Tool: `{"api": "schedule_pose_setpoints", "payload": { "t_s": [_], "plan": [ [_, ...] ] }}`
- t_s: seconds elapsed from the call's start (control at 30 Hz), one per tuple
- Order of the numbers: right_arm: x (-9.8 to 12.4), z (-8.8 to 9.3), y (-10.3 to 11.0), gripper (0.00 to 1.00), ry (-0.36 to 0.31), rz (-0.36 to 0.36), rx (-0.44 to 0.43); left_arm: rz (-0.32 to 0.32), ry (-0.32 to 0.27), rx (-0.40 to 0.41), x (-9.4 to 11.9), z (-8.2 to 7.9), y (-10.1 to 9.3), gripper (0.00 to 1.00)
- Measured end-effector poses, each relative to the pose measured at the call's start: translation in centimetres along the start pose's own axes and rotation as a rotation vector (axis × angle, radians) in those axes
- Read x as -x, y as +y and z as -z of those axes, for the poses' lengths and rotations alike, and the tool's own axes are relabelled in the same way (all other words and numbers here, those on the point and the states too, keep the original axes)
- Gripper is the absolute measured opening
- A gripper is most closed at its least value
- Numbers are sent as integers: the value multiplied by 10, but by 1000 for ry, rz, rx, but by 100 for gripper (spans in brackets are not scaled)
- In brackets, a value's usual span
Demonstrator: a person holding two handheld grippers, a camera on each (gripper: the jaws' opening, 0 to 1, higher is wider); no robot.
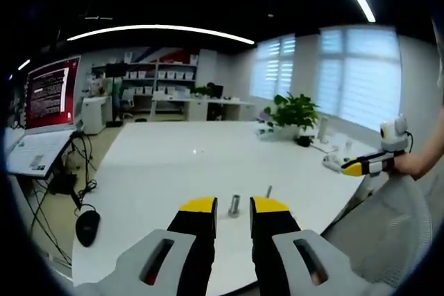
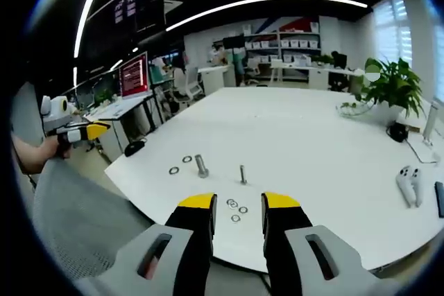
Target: Place the washer onto the threaded stud by aligning its center hole with the stud, sliding it down to the base, and recovering from edge contact or off-axis alignment until the washer reaches the visible bottom stop.
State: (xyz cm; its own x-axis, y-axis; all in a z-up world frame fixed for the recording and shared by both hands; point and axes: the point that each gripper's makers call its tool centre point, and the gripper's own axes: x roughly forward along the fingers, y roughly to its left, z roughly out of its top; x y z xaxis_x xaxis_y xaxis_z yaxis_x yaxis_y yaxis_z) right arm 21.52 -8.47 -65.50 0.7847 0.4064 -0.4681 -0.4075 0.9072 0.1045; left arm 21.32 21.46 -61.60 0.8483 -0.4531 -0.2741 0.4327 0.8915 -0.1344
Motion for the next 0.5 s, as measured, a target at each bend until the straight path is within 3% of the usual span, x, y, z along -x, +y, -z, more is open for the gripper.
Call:
{"api": "schedule_pose_setpoints", "payload": {
  "t_s": [0.37, 0.5],
  "plan": [
    [-1, -2, 4, 29, -15, -27, 2, -33, 8, -32, 2, 0, 3, 15],
    [-1, -4, 3, 29, -27, -27, 2, -32, 36, -56, 0, 4, 2, 15]
  ]
}}
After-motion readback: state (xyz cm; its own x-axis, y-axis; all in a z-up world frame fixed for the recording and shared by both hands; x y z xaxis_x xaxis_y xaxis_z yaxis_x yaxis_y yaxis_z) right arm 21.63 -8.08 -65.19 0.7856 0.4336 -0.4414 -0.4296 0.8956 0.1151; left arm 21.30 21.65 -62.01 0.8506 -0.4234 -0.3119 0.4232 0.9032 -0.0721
